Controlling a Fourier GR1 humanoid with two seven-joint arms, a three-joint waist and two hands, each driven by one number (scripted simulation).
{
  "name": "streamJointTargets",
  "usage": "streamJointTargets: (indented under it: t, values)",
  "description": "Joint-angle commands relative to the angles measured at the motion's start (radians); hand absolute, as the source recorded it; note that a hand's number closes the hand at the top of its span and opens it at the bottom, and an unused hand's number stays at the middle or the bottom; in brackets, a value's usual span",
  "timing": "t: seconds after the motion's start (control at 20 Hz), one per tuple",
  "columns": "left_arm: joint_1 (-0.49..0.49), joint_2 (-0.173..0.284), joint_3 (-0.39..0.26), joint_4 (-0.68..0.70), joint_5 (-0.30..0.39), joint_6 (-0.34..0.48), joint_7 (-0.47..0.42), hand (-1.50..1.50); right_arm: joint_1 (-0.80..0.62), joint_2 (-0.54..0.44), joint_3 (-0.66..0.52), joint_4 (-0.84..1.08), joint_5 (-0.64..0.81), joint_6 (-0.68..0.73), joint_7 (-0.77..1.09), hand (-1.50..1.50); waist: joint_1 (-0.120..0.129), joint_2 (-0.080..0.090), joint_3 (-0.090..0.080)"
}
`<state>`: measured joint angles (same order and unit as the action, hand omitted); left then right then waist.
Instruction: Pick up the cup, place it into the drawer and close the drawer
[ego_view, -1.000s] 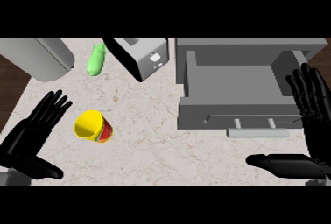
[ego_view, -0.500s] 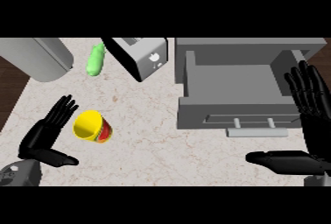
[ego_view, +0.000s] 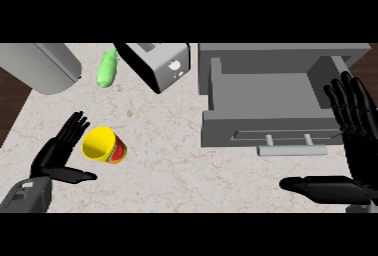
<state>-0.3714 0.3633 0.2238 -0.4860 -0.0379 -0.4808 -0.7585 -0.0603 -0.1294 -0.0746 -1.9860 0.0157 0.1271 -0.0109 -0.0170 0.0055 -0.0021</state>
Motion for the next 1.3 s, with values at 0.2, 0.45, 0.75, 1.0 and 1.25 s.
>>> streamJointTargets:
  t: [0.2, 0.45, 0.75, 1.0, 1.25]
  values:
    - [-0.06, 0.002, -0.002, 0.179, -0.032, -0.046, -0.219, -1.5, 0.025, 0.026, 0.034, 0.032, 0.036, 0.0, -0.059, -1.5, -0.011, 0.007, -0.002]
    - [-0.071, -0.034, -0.022, 0.222, -0.055, -0.017, -0.261, -1.5, -0.047, 0.006, 0.0, 0.048, 0.018, -0.006, -0.022, -1.5, -0.009, 0.007, -0.003]
    - [-0.112, -0.044, -0.037, 0.255, -0.076, 0.005, -0.284, -1.5, -0.071, 0.02, 0.026, 0.046, 0.02, -0.008, 0.013, -1.5, -0.012, 0.008, -0.003]
    - [-0.144, -0.041, -0.022, 0.271, -0.059, -0.009, -0.274, -1.5, -0.04, -0.004, 0.01, 0.004, -0.022, 0.03, 0.03, -1.5, -0.024, 0.008, -0.004]
    - [-0.158, -0.067, -0.025, 0.27, -0.047, -0.079, -0.271, -1.5, -0.027, 0.009, 0.024, 0.025, 0.013, 0.014, 0.005, -1.5, -0.021, 0.01, -0.004]
